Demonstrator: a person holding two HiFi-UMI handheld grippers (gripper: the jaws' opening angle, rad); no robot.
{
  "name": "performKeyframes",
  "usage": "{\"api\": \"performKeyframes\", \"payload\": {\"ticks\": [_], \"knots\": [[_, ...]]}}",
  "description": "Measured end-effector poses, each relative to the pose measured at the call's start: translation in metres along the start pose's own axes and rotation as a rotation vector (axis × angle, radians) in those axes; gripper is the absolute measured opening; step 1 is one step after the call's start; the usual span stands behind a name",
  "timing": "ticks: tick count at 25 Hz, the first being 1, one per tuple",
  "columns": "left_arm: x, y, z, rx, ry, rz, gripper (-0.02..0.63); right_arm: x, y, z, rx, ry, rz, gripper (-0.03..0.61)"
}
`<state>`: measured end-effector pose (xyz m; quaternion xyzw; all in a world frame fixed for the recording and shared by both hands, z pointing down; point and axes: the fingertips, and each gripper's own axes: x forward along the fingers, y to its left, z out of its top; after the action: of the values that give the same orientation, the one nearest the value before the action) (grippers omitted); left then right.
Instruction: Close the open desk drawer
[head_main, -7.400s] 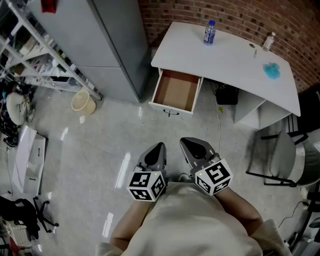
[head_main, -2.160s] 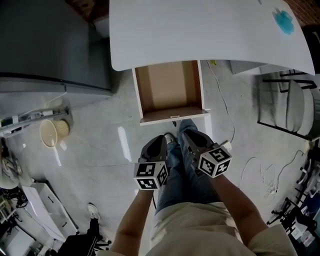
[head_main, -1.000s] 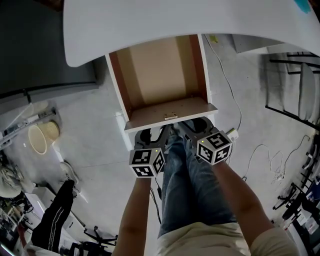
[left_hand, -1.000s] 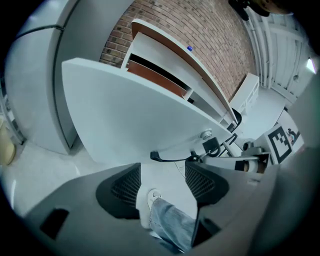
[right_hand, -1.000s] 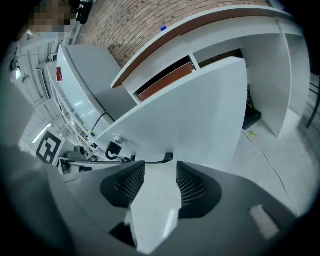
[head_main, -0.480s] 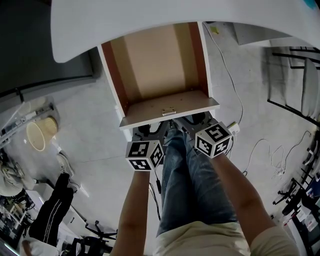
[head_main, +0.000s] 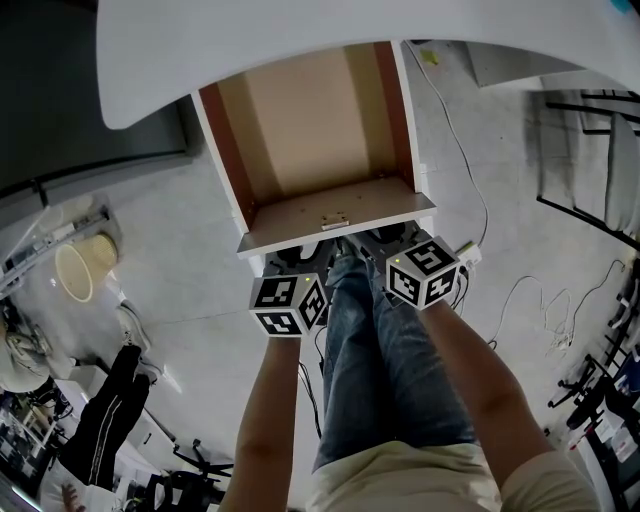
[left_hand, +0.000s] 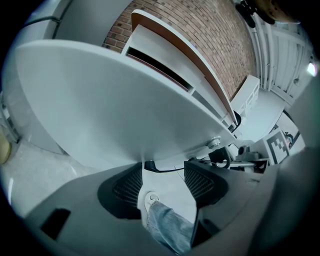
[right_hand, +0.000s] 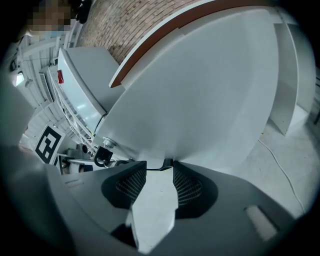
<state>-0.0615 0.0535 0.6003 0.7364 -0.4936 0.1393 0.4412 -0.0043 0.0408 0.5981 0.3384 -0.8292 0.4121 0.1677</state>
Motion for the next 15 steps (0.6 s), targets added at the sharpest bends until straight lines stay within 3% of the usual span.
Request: {"api": "performKeyframes", "payload": {"ticks": [15], "knots": [[-0.0056, -0.0035, 0.007, -0.018, -0.007, 0.026, 0.236, -0.0045, 0.0058, 0.006, -0.017, 0.01, -0.01, 0.16]]}}
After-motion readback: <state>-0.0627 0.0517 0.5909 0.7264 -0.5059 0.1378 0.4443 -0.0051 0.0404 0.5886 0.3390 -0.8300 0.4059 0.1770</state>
